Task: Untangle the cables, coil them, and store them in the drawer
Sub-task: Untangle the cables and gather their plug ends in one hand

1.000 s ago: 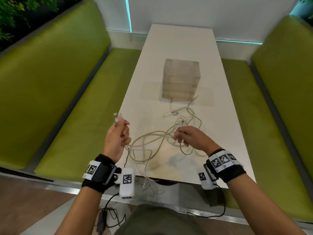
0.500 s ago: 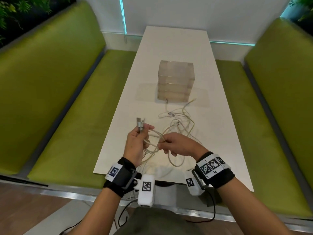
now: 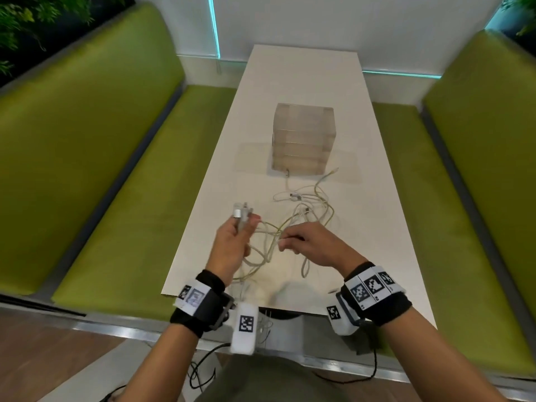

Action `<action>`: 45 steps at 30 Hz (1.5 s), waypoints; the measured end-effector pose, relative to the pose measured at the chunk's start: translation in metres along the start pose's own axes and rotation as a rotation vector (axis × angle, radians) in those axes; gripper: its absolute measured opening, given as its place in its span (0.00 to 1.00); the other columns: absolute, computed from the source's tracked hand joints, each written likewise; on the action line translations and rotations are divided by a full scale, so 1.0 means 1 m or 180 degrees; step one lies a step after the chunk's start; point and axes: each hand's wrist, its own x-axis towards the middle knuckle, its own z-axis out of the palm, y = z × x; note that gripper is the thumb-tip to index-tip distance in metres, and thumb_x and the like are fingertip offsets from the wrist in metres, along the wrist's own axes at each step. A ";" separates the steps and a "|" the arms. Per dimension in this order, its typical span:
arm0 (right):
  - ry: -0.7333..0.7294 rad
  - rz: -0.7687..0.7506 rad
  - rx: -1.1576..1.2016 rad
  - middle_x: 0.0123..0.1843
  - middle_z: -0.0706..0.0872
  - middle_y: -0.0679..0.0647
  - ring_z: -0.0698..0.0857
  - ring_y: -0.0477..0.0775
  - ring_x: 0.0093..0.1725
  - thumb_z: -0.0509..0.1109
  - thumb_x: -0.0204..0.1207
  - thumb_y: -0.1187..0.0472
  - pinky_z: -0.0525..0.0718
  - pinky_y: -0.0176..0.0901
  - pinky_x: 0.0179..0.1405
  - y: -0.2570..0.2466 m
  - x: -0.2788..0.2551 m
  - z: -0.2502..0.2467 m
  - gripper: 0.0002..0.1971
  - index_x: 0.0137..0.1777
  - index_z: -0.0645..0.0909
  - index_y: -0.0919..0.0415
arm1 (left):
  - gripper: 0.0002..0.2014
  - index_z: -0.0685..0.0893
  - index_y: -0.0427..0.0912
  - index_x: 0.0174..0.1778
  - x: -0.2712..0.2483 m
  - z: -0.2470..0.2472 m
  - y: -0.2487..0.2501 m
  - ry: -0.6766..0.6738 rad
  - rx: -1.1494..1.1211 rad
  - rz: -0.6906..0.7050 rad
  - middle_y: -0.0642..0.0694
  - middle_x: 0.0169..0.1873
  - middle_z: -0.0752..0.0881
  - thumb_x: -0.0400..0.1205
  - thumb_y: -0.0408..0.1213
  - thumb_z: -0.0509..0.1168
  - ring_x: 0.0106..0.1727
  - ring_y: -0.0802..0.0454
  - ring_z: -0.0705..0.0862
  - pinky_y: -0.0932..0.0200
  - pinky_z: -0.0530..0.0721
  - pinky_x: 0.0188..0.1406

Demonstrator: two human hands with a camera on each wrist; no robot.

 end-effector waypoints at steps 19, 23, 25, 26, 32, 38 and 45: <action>0.0798 0.0085 0.0212 0.30 0.79 0.44 0.77 0.40 0.33 0.66 0.81 0.58 0.74 0.34 0.39 0.049 -0.020 -0.030 0.08 0.39 0.79 0.50 | 0.09 0.79 0.43 0.41 0.014 -0.052 0.010 0.1123 -0.0109 0.0033 0.53 0.27 0.72 0.85 0.40 0.61 0.20 0.63 0.65 0.68 0.67 0.17; 0.0761 -0.0084 0.0171 0.29 0.80 0.33 0.78 0.33 0.36 0.62 0.83 0.60 0.72 0.25 0.40 0.047 -0.017 -0.025 0.10 0.48 0.86 0.53 | 0.10 0.81 0.42 0.39 0.012 -0.042 0.001 0.0927 0.0058 -0.0064 0.54 0.23 0.69 0.84 0.41 0.64 0.19 0.62 0.65 0.67 0.68 0.18; 0.0605 -0.0244 -0.0025 0.39 0.85 0.29 0.81 0.29 0.42 0.64 0.82 0.62 0.73 0.21 0.46 0.038 -0.011 -0.015 0.10 0.52 0.88 0.58 | 0.09 0.83 0.38 0.42 0.008 -0.022 -0.003 0.0588 0.0208 -0.0064 0.53 0.21 0.67 0.83 0.40 0.65 0.19 0.61 0.64 0.66 0.67 0.18; 0.0510 -0.0300 -0.0157 0.45 0.88 0.34 0.82 0.32 0.46 0.65 0.82 0.62 0.75 0.23 0.49 0.034 -0.007 -0.010 0.10 0.53 0.88 0.59 | 0.09 0.84 0.36 0.45 0.005 -0.011 -0.004 0.0387 0.0304 -0.0039 0.52 0.22 0.67 0.83 0.39 0.65 0.19 0.61 0.64 0.66 0.67 0.18; 0.0187 -0.0141 -0.0453 0.44 0.89 0.59 0.82 0.56 0.41 0.65 0.81 0.58 0.77 0.47 0.42 0.017 0.003 0.008 0.10 0.49 0.87 0.60 | 0.05 0.87 0.36 0.46 -0.010 0.025 0.001 -0.0502 0.0385 0.0013 0.56 0.19 0.77 0.81 0.33 0.67 0.20 0.62 0.67 0.66 0.67 0.20; -0.0131 -0.0072 -0.0538 0.40 0.86 0.51 0.80 0.48 0.37 0.62 0.83 0.56 0.76 0.43 0.40 0.011 0.006 0.007 0.12 0.48 0.86 0.57 | 0.05 0.84 0.29 0.44 -0.009 0.021 0.002 -0.0536 0.0469 0.0309 0.58 0.23 0.83 0.82 0.26 0.63 0.22 0.67 0.75 0.73 0.71 0.25; 0.0843 0.0139 -0.0329 0.34 0.82 0.47 0.80 0.51 0.38 0.62 0.82 0.66 0.75 0.38 0.41 0.054 0.010 -0.029 0.11 0.43 0.85 0.62 | 0.06 0.84 0.43 0.41 0.007 -0.021 0.010 0.0624 -0.0418 0.0301 0.54 0.26 0.79 0.82 0.32 0.65 0.20 0.61 0.67 0.66 0.66 0.19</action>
